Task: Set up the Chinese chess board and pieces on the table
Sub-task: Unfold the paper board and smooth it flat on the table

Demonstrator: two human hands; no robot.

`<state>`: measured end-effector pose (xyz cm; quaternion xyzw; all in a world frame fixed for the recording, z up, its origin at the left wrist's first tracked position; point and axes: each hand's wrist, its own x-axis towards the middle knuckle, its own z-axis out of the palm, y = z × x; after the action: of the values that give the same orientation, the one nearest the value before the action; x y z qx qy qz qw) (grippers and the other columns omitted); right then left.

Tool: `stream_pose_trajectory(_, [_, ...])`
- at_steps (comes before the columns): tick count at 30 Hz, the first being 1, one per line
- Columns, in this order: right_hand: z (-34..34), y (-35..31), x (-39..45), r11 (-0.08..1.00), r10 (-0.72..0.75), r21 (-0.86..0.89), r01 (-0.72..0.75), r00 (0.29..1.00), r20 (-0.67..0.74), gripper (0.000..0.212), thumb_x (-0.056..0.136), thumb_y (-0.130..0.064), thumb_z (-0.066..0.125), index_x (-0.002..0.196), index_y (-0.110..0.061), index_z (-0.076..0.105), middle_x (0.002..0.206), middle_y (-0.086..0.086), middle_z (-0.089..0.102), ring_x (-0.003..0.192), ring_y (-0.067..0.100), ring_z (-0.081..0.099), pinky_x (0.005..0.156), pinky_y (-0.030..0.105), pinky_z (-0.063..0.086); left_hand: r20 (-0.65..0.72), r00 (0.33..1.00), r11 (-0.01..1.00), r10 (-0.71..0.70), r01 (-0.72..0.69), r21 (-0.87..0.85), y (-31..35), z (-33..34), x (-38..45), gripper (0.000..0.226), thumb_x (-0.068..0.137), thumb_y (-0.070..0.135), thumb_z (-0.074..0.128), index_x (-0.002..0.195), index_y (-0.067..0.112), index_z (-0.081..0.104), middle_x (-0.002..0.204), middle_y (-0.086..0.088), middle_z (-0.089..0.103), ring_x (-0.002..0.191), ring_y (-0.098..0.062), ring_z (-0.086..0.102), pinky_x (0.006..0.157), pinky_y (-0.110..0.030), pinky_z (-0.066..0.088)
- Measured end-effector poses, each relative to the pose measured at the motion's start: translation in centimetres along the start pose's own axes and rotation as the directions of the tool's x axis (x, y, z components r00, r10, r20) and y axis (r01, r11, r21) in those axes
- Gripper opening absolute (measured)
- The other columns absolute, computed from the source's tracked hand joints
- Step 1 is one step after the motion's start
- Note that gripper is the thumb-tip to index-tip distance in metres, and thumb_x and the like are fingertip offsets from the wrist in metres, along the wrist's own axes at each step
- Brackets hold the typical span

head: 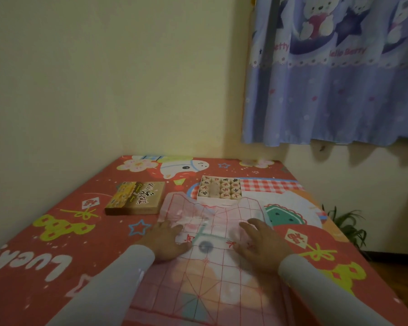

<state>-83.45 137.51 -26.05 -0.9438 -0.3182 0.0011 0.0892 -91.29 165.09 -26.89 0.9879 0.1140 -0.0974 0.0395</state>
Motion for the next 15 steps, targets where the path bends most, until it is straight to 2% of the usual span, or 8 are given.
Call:
stream_pose_trajectory(3, [1.1, 0.3, 0.4, 1.000, -0.005, -0.009, 0.005, 0.995, 0.102, 0.080, 0.086, -0.072, 0.034, 0.151, -0.031, 0.015, 0.161, 0.000, 0.010, 0.147, 0.024, 0.009, 0.118, 0.041, 0.012, 0.028, 1.000, 1.000, -0.006, 0.005, 0.022, -0.2, 0.0, 0.2, 0.083, 0.081, 0.078, 0.032, 0.150, 0.034, 0.020, 0.160, -0.007, 0.017, 0.145, -0.032, 0.017, 0.116, -0.045, 0.021])
stream_pose_trajectory(6, [1.9, 1.3, 0.1, 0.999, 0.039, -0.027, -0.035, 0.983, 0.178, 0.083, 0.083, -0.079, 0.027, 0.151, -0.034, 0.010, 0.162, 0.000, 0.003, 0.148, 0.025, 0.002, 0.118, 0.043, 0.005, 0.015, 1.000, 0.998, 0.010, -0.011, 0.065, -0.4, -0.9, -0.2, 0.076, 0.085, 0.076, 0.030, 0.145, 0.030, 0.032, 0.151, -0.010, 0.034, 0.136, -0.031, 0.034, 0.108, -0.042, 0.033])
stream_pose_trajectory(11, [0.4, 2.2, 0.2, 0.998, 0.005, -0.058, 0.011, 0.964, 0.267, 0.080, 0.085, -0.074, 0.036, 0.151, -0.037, 0.007, 0.162, -0.002, -0.001, 0.148, 0.025, -0.001, 0.118, 0.044, 0.007, -0.119, 0.993, 0.989, 0.007, 0.010, 0.147, 0.0, -2.5, 0.1, 0.053, 0.097, 0.055, 0.030, 0.115, 0.014, 0.058, 0.121, -0.009, 0.062, 0.112, -0.026, 0.056, 0.087, -0.035, 0.045])
stream_pose_trajectory(13, [0.0, 2.7, 0.4, 0.995, -0.033, -0.075, 0.061, 0.945, 0.327, 0.082, 0.083, -0.074, 0.039, 0.150, -0.040, 0.006, 0.162, -0.002, -0.004, 0.148, 0.025, -0.003, 0.118, 0.047, 0.008, -0.187, 0.981, 0.982, 0.044, -0.008, 0.191, 0.3, -2.6, 0.3, 0.046, 0.098, 0.050, 0.035, 0.110, 0.013, 0.060, 0.117, -0.009, 0.062, 0.109, -0.026, 0.057, 0.084, -0.033, 0.044])
stream_pose_trajectory(15, [-0.2, 3.3, 0.6, 0.991, -0.074, -0.077, 0.111, 0.923, 0.378, 0.086, 0.080, -0.075, 0.042, 0.150, -0.042, 0.004, 0.162, -0.005, -0.005, 0.148, 0.024, -0.005, 0.118, 0.047, 0.006, -0.232, 0.966, 0.982, 0.111, -0.072, 0.174, 0.6, -2.2, 0.6, 0.041, 0.096, 0.047, 0.042, 0.115, 0.015, 0.059, 0.120, -0.009, 0.058, 0.114, -0.026, 0.052, 0.089, -0.035, 0.042])
